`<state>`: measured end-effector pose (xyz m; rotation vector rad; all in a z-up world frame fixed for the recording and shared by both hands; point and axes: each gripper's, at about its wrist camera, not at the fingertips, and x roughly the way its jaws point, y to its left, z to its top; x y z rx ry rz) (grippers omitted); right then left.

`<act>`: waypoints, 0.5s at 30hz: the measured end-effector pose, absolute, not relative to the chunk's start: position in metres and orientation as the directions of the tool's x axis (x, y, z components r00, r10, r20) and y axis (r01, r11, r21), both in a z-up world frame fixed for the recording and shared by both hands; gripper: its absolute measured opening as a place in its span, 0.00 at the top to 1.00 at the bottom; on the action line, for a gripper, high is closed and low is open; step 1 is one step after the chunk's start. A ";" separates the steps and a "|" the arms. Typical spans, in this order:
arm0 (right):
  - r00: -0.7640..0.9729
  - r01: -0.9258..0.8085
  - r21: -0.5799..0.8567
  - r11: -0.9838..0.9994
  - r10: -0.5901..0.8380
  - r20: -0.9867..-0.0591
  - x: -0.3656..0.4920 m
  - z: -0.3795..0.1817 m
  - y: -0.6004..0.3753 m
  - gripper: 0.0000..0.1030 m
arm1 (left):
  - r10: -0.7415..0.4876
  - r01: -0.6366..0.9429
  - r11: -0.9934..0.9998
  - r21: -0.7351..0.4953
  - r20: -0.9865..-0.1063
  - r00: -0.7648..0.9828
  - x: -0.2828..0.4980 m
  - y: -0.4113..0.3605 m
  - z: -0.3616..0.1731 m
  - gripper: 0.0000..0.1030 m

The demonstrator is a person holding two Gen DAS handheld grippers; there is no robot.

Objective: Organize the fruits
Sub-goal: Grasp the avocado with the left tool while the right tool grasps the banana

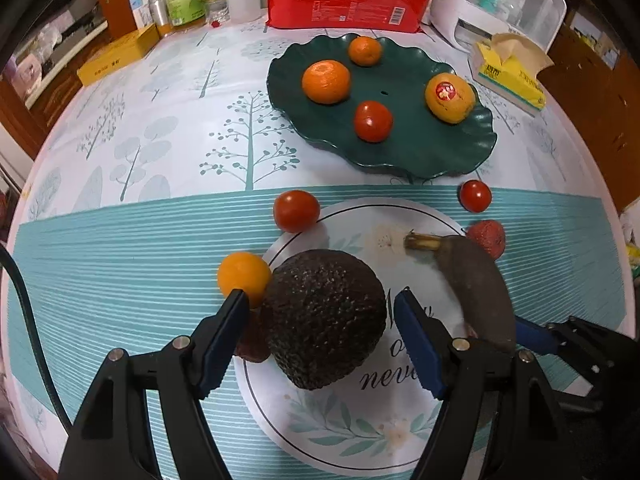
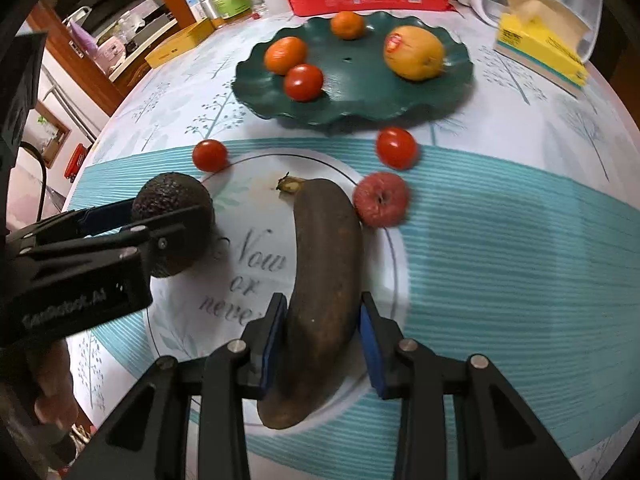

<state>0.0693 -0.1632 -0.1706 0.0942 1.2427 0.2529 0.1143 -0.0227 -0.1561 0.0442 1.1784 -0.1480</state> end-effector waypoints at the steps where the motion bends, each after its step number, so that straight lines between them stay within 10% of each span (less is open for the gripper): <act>1: 0.299 -0.140 0.206 0.968 0.240 -0.924 0.069 -0.170 -0.163 0.65 | -0.078 0.146 0.989 -0.024 -0.922 0.379 0.114 -0.025 -0.157 0.29; 9: 0.320 -0.154 0.182 0.971 0.223 -0.921 0.066 -0.170 -0.160 0.65 | 0.073 0.200 0.963 0.178 -0.893 0.444 0.103 -0.050 -0.167 0.42; 15: 0.309 -0.168 0.219 0.961 0.262 -0.914 0.061 -0.169 -0.163 0.66 | 0.003 0.144 0.987 0.066 -0.915 0.403 0.101 -0.033 -0.163 0.42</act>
